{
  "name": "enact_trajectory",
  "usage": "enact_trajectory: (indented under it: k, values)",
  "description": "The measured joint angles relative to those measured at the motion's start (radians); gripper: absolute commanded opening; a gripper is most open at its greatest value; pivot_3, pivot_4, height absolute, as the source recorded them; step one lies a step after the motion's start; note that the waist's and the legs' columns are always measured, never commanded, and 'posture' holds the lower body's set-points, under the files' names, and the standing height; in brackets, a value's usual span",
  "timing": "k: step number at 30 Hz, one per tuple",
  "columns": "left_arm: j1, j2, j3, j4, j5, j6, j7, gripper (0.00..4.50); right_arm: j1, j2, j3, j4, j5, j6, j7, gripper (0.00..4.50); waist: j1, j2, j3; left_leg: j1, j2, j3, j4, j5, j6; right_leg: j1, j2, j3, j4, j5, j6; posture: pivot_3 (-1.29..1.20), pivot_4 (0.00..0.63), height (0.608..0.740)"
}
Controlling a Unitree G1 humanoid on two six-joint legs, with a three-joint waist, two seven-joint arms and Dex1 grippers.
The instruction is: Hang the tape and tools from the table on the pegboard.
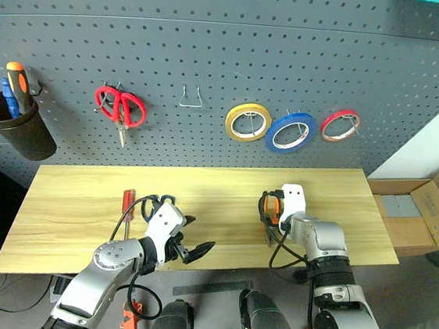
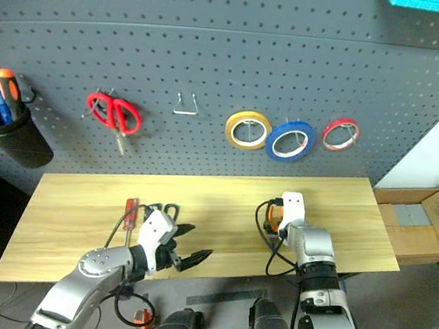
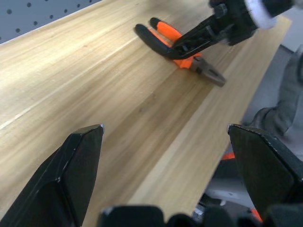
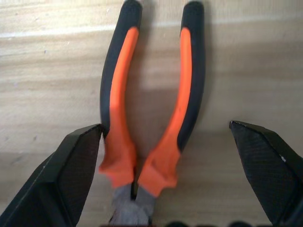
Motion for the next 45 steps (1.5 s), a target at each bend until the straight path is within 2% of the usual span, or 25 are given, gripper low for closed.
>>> enact_trajectory:
  k: [3,6,9,11,16,20,23,26,29,32,38,41,45]
  values:
    - [0.001,0.000,0.000,-0.021,-0.007,0.019,0.009,4.50,-0.021,0.001,0.013,0.036,-0.008,-0.024,0.003,4.49,0.000,-0.001,0.002,0.000,-0.001,0.000,0.000,0.000,0.000,0.000,0.001,0.000,0.000,0.000,0.000,0.05,0.310,0.740]
    - [0.004,0.001,0.000,-0.036,-0.014,0.033,0.008,4.50,-0.045,0.009,0.019,0.072,-0.008,-0.041,0.010,3.90,-0.001,-0.002,0.004,0.000,-0.001,0.000,0.000,0.000,0.000,0.000,0.001,-0.001,0.000,0.000,0.000,0.05,0.307,0.740]
    - [0.004,0.004,0.000,-0.045,-0.028,0.051,0.005,4.50,-0.061,0.020,0.002,0.091,-0.003,-0.043,0.012,2.90,-0.001,-0.002,0.004,0.000,-0.001,-0.001,-0.002,0.000,0.000,0.000,0.001,-0.001,0.000,0.000,-0.001,0.05,0.307,0.740]
    - [0.004,0.005,0.000,-0.046,-0.031,0.055,0.005,4.50,-0.066,0.021,-0.002,0.096,-0.001,-0.043,0.013,2.60,0.000,-0.002,0.004,0.000,-0.001,-0.001,-0.003,0.000,0.000,-0.001,0.001,-0.001,-0.001,0.000,-0.001,0.05,0.306,0.740]
    - [0.002,0.006,0.000,-0.046,-0.037,0.060,0.004,4.50,-0.068,0.012,0.002,0.094,0.000,-0.043,0.025,2.59,0.000,-0.003,0.005,0.000,0.000,-0.001,-0.006,0.000,0.000,-0.002,0.001,0.000,-0.002,-0.001,-0.001,0.04,0.301,0.740]
    - [0.001,0.002,0.002,-0.046,-0.048,0.062,0.007,4.50,-0.022,-0.035,0.087,0.037,-0.010,-0.096,0.129,2.59,0.001,-0.003,0.008,-0.001,-0.001,0.001,-0.011,0.000,0.000,-0.005,0.001,0.000,-0.002,-0.001,-0.002,0.04,0.290,0.740]
    - [0.016,-0.013,0.029,-0.073,-0.078,0.078,0.018,4.50,0.058,-0.095,0.197,-0.103,-0.011,-0.178,0.263,2.59,0.000,-0.003,0.010,-0.011,0.000,0.000,-0.012,0.000,-0.001,-0.016,0.001,0.000,0.000,-0.002,-0.002,0.04,0.280,0.740]
    - [0.094,-0.021,0.041,-0.164,-0.124,0.109,0.031,4.50,0.126,-0.161,0.273,-0.294,-0.011,-0.281,0.367,2.59,0.002,-0.003,0.009,-0.022,0.004,-0.001,-0.012,0.000,-0.002,-0.029,-0.004,0.000,0.001,0.001,-0.007,0.04,0.271,0.740]
    - [0.200,-0.040,0.044,-0.250,-0.156,0.127,0.059,4.50,0.156,-0.155,0.284,-0.453,0.004,-0.339,0.397,2.59,0.004,-0.003,0.009,-0.029,0.005,-0.004,-0.012,-0.001,-0.004,-0.034,-0.005,-0.001,0.000,0.001,-0.007,0.05,0.266,0.740]
    - [0.287,-0.096,0.074,-0.357,-0.204,0.146,0.131,4.50,0.154,-0.088,0.283,-0.567,0.038,-0.374,0.393,2.59,0.011,-0.003,0.009,-0.030,0.004,-0.006,-0.010,-0.002,-0.004,-0.035,-0.006,-0.001,-0.001,0.001,-0.007,0.06,0.261,0.740]
    - [0.327,-0.173,0.152,-0.549,-0.236,0.154,0.300,4.50,-0.001,0.051,0.261,-0.578,0.058,-0.513,0.345,2.59,0.035,-0.004,0.010,-0.031,-0.001,-0.010,-0.008,0.003,-0.010,-0.034,-0.004,-0.004,0.001,0.001,-0.005,0.12,0.265,0.740]
    - [0.231,-0.208,0.194,-0.564,-0.232,0.173,0.406,4.50,-0.127,0.098,0.221,-0.499,0.054,-0.644,0.299,2.59,0.053,-0.003,0.010,-0.032,-0.003,-0.011,-0.004,0.004,-0.011,-0.032,-0.003,-0.008,0.002,0.003,-0.005,0.15,0.270,0.740]
    - [0.097,-0.209,0.239,-0.565,-0.229,0.184,0.489,4.50,-0.297,0.150,0.175,-0.335,0.024,-0.857,0.225,2.59,0.062,-0.003,0.010,-0.034,-0.002,-0.014,0.000,0.004,-0.011,-0.031,-0.003,-0.011,0.002,0.005,-0.008,0.18,0.281,0.740]
